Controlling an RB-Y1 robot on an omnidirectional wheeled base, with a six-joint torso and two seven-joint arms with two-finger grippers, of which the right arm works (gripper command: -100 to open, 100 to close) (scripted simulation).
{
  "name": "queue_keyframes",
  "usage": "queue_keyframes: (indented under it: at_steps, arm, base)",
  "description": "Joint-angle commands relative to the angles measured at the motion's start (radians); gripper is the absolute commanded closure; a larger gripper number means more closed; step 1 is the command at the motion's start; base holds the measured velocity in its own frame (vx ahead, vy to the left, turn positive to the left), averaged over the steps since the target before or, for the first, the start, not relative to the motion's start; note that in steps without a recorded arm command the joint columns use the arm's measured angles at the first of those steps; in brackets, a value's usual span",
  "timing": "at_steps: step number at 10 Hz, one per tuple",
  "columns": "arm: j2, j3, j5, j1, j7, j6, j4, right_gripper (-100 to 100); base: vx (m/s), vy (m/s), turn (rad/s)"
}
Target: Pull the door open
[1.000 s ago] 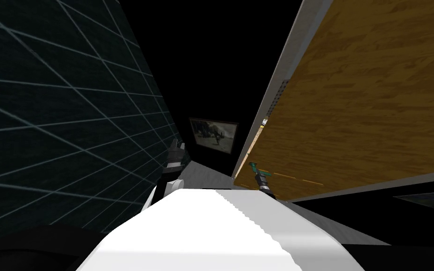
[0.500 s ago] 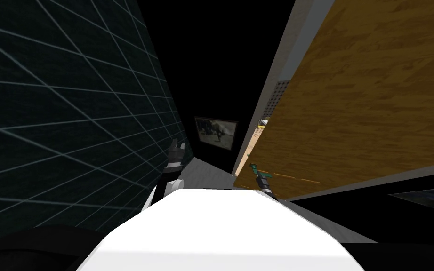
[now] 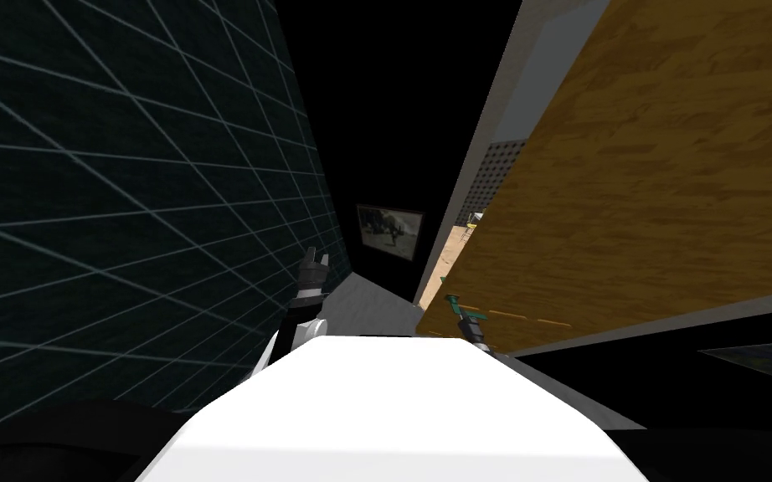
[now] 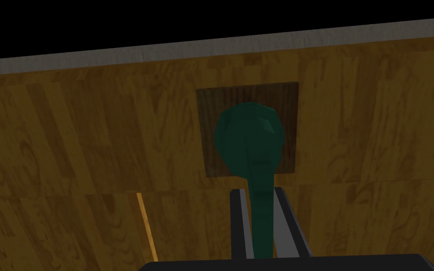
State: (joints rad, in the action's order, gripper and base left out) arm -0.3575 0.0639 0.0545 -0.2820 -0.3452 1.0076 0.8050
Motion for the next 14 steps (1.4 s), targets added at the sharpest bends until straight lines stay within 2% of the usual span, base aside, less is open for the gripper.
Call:
queue_keyframes:
  at_steps: [1,2,3,4,11,12,14]
  arm:
    - [-0.016,-0.006,-0.004,-0.024,-0.017,0.028,-0.001,100]
    - [-0.022,-0.009,-0.006,-0.033,-0.025,0.041,-0.002,100]
    - [-0.014,-0.009,-0.006,-0.027,-0.018,0.031,0.000,100]
    - [-0.023,-0.017,-0.011,-0.037,-0.029,0.058,-0.016,100]
    - [-0.062,-0.035,-0.025,-0.064,-0.068,0.160,-0.070,100]
    - [-0.056,-0.036,-0.026,-0.065,-0.064,0.147,-0.060,100]
    - [-0.063,-0.042,-0.031,-0.062,-0.072,0.167,-0.080,100]
  base:
    - [-0.238,-0.051,0.182]
    - [-0.265,-0.056,0.183]
    - [-0.121,-0.015,0.038]
    - [-0.174,-0.013,0.205]
    - [-0.243,-0.058,0.171]
    - [-0.099,-0.014,0.023]
    - [-0.207,-0.062,0.170]
